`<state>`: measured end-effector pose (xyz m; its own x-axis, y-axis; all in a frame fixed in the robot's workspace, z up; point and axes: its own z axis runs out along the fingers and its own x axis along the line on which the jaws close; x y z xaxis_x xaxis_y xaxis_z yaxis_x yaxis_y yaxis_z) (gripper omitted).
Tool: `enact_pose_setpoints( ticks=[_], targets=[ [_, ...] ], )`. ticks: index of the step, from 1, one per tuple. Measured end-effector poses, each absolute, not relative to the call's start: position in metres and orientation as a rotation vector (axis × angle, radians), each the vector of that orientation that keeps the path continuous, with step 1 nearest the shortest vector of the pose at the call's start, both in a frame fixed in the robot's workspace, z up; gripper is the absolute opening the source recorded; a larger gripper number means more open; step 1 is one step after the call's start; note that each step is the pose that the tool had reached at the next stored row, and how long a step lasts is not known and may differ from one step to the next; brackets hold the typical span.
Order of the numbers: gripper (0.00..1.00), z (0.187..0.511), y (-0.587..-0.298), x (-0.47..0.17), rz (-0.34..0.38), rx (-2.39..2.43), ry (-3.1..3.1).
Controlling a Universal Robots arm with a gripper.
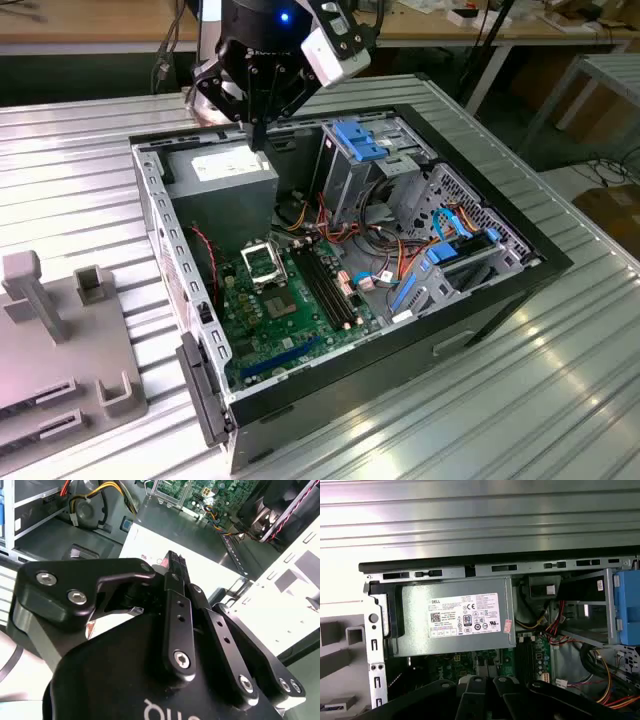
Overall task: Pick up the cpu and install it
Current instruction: 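Reach for the cpu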
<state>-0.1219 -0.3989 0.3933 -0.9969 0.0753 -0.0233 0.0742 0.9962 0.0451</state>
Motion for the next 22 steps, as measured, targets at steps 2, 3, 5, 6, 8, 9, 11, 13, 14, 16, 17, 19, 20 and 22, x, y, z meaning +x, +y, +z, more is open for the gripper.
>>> enact_pose_setpoints(
  ticks=[2, 3, 5, 6, 8, 9, 11, 13, 14, 16, 17, 19, 20, 22],
  targets=[
    [0.11, 0.393, -0.399, -0.122, 0.069, 0.117, 3.114],
    [0.11, 0.393, -0.399, -0.122, 0.069, 0.117, 3.114],
    [0.11, 0.393, -0.399, -0.122, 0.069, 0.116, 3.114],
    [0.11, 0.393, -0.399, -0.122, 0.069, 0.116, 3.114],
    [0.11, 0.393, -0.399, -0.123, 0.069, 0.117, 3.114],
    [0.11, 0.393, -0.399, -0.124, 0.069, 0.117, 3.114],
    [0.11, 0.392, -0.399, -0.126, 0.069, 0.117, 3.114],
    [0.11, 0.392, -0.399, -0.128, 0.069, 0.117, 3.115],
    [0.11, 0.392, -0.399, -0.129, 0.069, 0.117, 3.115],
    [0.11, 0.392, -0.399, -0.13, 0.069, 0.117, 3.115],
    [0.11, 0.392, -0.399, -0.131, 0.069, 0.117, 3.116],
    [0.11, 0.391, -0.399, -0.132, 0.069, 0.117, 3.116],
    [0.11, 0.391, -0.399, -0.133, 0.069, 0.117, 3.116],
    [0.11, 0.391, -0.399, -0.136, 0.069, 0.117, 3.118]
  ],
)
